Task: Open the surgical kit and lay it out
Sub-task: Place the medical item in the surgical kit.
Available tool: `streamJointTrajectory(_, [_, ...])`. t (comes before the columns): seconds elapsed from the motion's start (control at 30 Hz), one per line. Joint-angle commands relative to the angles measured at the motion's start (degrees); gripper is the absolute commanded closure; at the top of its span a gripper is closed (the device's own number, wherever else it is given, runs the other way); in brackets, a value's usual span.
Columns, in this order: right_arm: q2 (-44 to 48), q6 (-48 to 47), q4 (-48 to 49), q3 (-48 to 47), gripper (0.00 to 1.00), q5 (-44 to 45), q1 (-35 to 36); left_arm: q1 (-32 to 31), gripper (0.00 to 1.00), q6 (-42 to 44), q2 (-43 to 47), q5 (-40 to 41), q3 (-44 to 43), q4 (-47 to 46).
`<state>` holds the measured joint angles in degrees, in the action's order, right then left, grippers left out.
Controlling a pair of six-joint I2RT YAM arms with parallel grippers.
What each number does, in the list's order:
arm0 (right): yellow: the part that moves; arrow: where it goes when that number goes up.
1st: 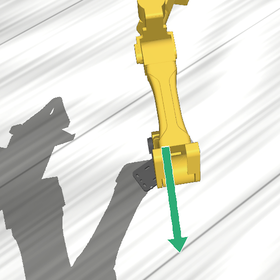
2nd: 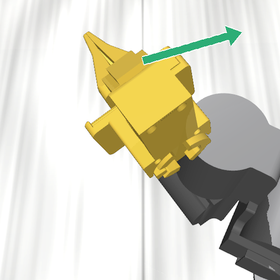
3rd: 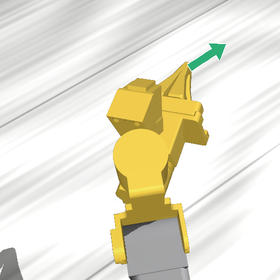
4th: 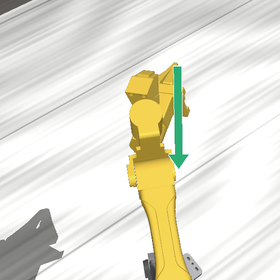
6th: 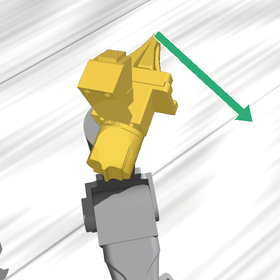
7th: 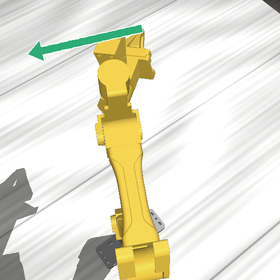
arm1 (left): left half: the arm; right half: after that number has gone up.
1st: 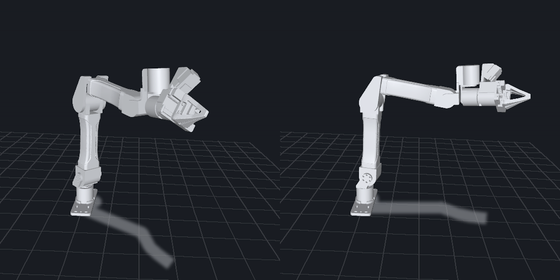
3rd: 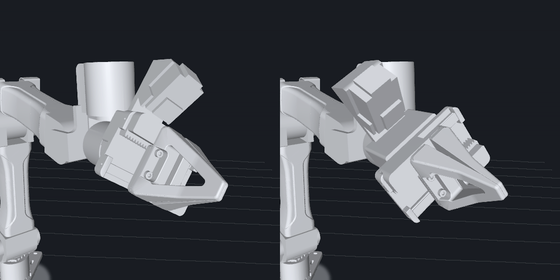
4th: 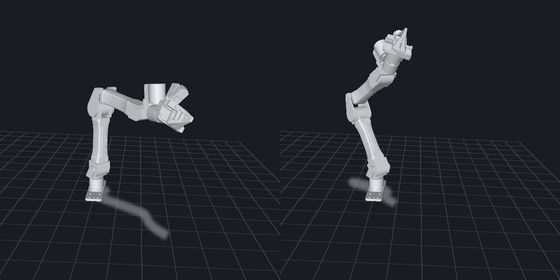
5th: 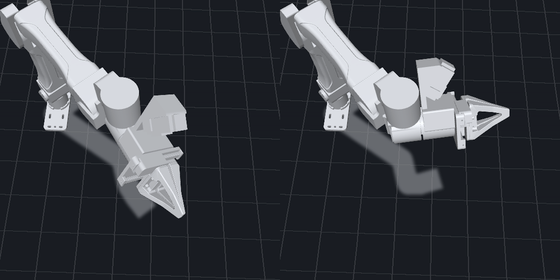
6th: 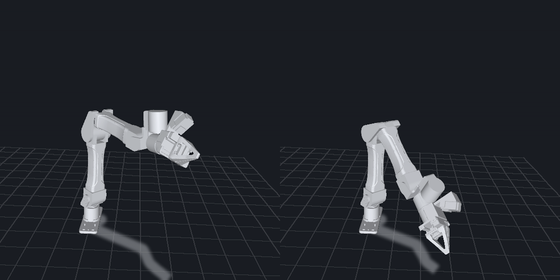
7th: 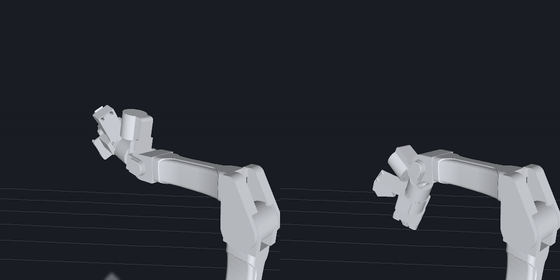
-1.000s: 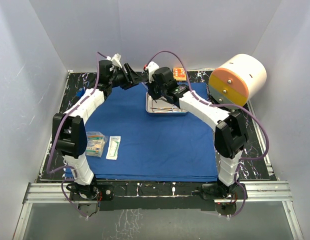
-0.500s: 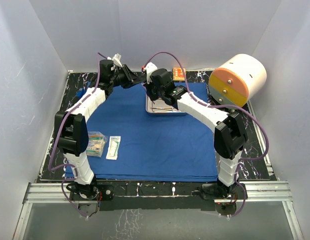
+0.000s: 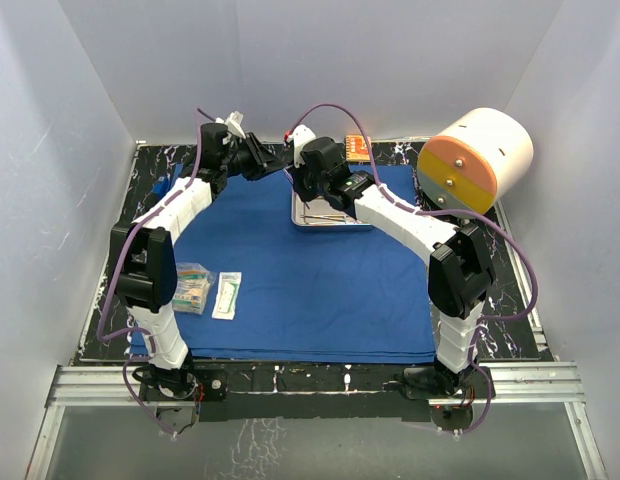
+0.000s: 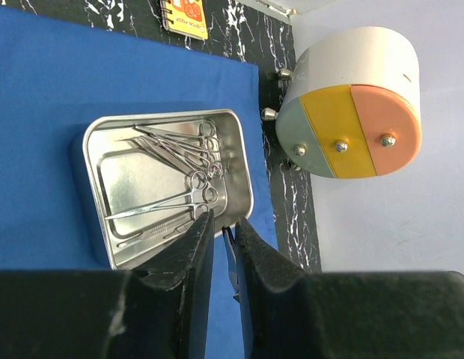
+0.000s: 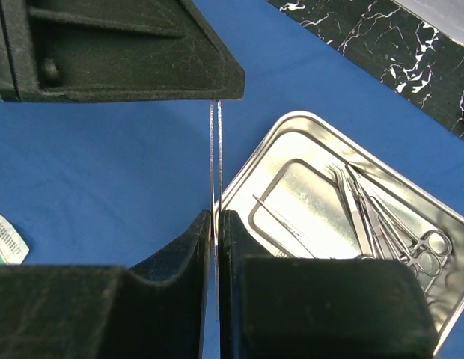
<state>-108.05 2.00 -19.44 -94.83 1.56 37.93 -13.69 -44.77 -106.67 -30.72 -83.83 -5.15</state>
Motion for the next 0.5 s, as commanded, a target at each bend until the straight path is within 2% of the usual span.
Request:
streamJointTrajectory(0.0, [2.67,1.11,1.7,-2.92,1.0,-0.67,0.37,-0.2,0.86,0.8,1.64,-1.09,0.32,-1.38])
streamJointTrajectory(0.2, [3.0,1.03,1.65,-2.47,1.0,-1.12,0.33,-0.31,1.0,1.73,1.36,-1.86,-0.02,-2.0])
streamJointTrajectory(0.33, [3.24,0.52,1.31,-2.06,0.99,-1.55,0.32,-0.22,1.0,2.46,1.61,-2.78,0.16,-2.58])
streamJointTrajectory(0.47, [3.85,-0.89,0.61,-1.41,0.81,-2.1,0.26,-0.22,1.0,6.12,2.37,-5.01,0.16,-2.76])
